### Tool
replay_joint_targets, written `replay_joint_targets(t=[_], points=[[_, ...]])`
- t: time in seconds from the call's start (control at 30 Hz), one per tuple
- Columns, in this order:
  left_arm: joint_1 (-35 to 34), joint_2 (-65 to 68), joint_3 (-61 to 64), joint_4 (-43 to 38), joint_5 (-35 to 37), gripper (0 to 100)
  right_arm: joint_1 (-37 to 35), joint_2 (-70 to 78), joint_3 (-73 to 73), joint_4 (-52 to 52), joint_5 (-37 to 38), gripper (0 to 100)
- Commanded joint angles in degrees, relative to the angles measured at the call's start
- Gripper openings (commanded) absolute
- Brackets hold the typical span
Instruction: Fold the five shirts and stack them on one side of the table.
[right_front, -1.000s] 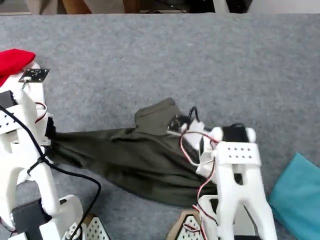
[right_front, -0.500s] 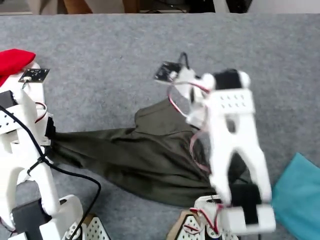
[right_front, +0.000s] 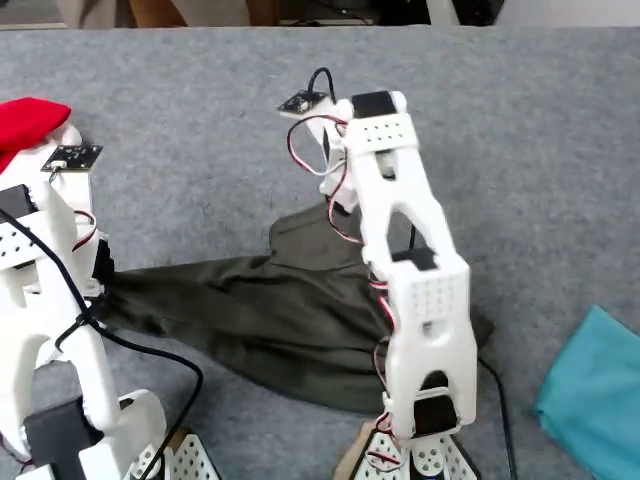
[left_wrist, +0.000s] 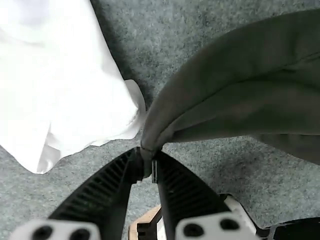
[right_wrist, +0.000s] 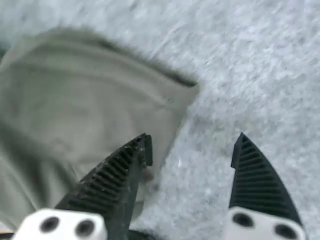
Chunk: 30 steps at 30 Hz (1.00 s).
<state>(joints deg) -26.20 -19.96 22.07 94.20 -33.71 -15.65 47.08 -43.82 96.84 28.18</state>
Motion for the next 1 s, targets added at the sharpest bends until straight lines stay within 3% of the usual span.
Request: replay_joint_targets(t=[0.0,0.17,0.5,0.73,0.97], points=[[0.0,-1.5,-0.2,0.0,-0.1,2,-2.3,7.4,-16.3,5.3,-2.5,26.0],[0.0,-1.5,-0.2,0.2,-0.1,2,-2.0,15.8,-25.7,5.3,-5.0,26.0],[-0.1,-1.5,-0.1,0.3,-0.1,2,-0.8,21.3,-26.3,5.2,-4.9,25.7],[-0.1,-1.5,-0.1,0.3,-0.1,2,-0.9,21.5,-26.3,5.2,-4.9,0.9],[-0.1,-1.5,2.1,-0.1,0.4,2,-0.4,19.0,-27.0,5.5,-4.8,0.5]])
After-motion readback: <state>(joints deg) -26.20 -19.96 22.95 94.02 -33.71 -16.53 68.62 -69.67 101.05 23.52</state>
